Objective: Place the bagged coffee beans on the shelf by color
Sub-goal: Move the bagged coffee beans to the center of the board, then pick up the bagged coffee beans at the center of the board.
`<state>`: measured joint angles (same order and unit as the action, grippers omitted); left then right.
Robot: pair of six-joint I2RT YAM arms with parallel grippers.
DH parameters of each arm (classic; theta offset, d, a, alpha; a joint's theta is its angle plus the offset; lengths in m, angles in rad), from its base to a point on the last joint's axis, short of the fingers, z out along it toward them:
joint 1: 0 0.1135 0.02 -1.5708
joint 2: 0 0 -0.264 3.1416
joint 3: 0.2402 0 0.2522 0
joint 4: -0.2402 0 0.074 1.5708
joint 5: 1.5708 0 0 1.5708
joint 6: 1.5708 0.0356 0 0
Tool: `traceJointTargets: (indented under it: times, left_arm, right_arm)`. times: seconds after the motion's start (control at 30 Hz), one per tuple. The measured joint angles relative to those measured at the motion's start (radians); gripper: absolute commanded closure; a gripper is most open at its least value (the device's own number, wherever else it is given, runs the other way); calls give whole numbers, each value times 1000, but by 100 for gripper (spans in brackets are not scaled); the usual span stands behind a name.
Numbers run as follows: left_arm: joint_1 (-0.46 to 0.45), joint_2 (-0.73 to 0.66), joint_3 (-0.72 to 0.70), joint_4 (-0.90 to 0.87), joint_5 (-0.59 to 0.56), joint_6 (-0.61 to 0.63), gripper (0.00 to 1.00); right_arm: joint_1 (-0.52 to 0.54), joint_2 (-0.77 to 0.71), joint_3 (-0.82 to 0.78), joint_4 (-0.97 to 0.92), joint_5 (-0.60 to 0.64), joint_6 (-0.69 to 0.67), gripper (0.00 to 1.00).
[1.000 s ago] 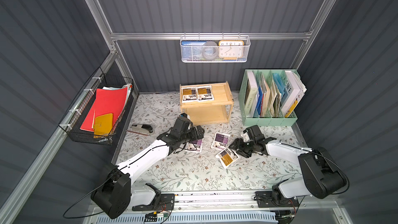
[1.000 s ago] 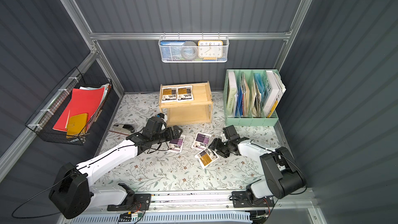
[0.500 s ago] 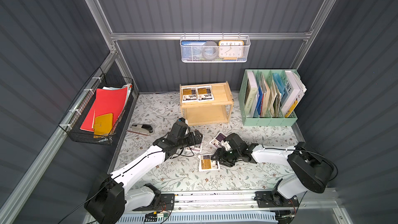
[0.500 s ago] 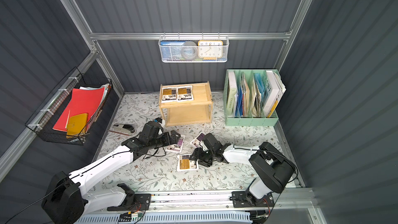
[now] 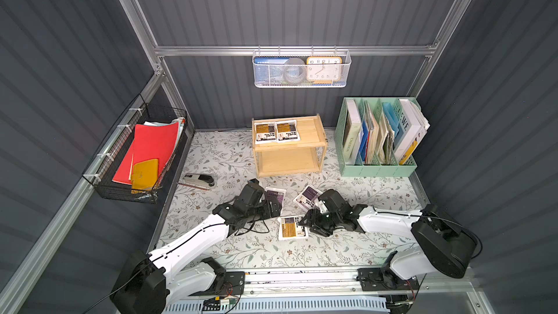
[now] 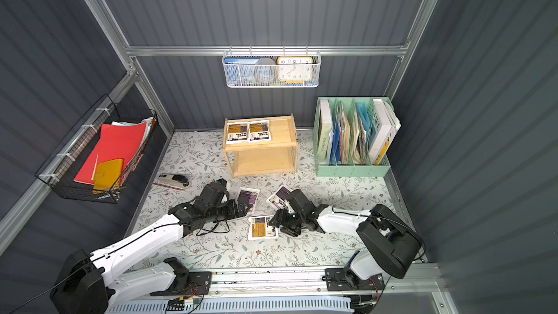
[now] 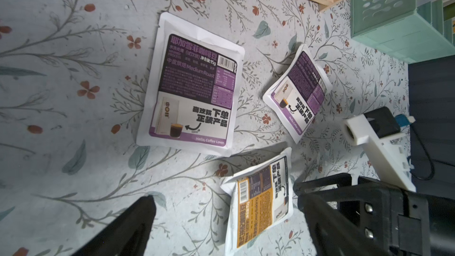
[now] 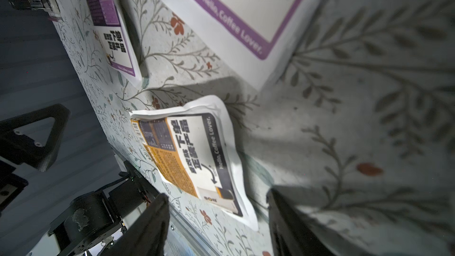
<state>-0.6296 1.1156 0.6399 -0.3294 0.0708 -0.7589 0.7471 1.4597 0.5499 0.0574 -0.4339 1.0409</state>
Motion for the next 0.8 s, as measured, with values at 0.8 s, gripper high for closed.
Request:
traceJointTargets:
  times: [0.8]
  left_arm:
    - [-222, 224, -19, -35, -180, -166, 0]
  right_arm:
    - [0, -16, -53, 96, -13, 43, 33]
